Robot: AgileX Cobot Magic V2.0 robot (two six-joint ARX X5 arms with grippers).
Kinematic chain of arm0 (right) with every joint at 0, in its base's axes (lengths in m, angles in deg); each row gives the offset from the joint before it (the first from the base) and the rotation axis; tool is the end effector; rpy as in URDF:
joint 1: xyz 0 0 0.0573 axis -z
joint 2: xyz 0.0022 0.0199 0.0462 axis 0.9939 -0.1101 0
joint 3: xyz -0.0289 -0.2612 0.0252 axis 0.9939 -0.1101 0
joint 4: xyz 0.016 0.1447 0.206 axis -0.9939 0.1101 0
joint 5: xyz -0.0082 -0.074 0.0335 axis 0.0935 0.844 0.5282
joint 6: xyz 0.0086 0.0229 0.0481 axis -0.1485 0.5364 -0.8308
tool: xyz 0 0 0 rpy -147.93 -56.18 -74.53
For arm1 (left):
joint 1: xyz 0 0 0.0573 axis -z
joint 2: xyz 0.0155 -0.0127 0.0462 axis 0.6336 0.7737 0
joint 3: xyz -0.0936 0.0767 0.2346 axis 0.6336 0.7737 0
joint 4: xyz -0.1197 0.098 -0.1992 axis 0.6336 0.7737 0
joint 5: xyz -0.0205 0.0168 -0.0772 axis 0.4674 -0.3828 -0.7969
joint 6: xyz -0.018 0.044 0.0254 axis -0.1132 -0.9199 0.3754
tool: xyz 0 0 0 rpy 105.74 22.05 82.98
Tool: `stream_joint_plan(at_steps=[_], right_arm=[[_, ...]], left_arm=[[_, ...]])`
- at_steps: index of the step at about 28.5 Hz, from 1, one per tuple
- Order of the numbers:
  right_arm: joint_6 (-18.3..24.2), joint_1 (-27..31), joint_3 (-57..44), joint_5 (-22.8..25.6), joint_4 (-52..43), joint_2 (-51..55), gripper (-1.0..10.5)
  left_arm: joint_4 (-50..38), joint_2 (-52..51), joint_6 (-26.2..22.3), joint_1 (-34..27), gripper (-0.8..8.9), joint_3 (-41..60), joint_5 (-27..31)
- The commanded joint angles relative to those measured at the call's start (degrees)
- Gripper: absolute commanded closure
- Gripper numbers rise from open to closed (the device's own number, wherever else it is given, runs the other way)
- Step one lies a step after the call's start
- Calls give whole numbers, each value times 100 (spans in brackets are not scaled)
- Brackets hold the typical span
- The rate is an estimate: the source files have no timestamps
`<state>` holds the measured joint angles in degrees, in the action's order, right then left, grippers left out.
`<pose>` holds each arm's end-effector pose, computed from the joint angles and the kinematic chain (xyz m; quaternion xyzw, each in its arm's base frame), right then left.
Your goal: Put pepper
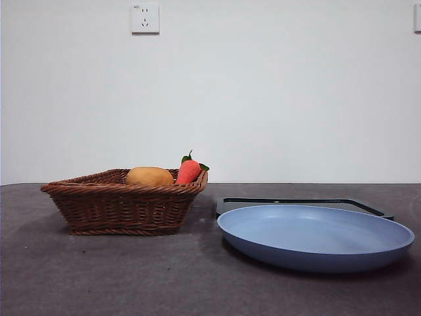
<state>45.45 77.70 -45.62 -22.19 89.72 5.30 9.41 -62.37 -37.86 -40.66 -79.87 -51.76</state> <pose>0.0946 0.0150 0.1535 0.0457 0.0771 0.1377 0.9864 0.0955 0.0022 0.1511 -0.0506 0.0866 0.0144 0.9949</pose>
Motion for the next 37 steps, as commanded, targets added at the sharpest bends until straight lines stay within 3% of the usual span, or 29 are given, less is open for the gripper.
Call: stream_joint_plan(at_steps=[1,7,13,17,23,27,35,37], right_arm=[[-63,-4,-35,13,-17,17,936],[-533,-4,-35,-15,-76,17,936],[-1517,-4,101,-24,-267,17,941],[-1650,-4,463,-22,-404,-79,941],[-1593,-4,1325,-24,-317,-780,941],[-1386,-9,2087,-105,146,-1497,941],[-448,-13,3877,-793,2170,-3042,941],[-28,-15,4459,-935,2977,-3495,941]], left_arm=[[-55,-26,146,-13,805,59,-37],[-168,-26,699,-13,805,59,-256],[-319,-17,1335,-13,807,-66,-949],[-107,111,1425,-13,807,-422,-1073],[337,728,1399,-13,807,-1276,-1099],[586,1338,1198,-13,807,-1910,-1440],[1552,2597,249,-13,807,-3176,-2374],[1976,2920,-26,-13,807,-3526,-2684]])
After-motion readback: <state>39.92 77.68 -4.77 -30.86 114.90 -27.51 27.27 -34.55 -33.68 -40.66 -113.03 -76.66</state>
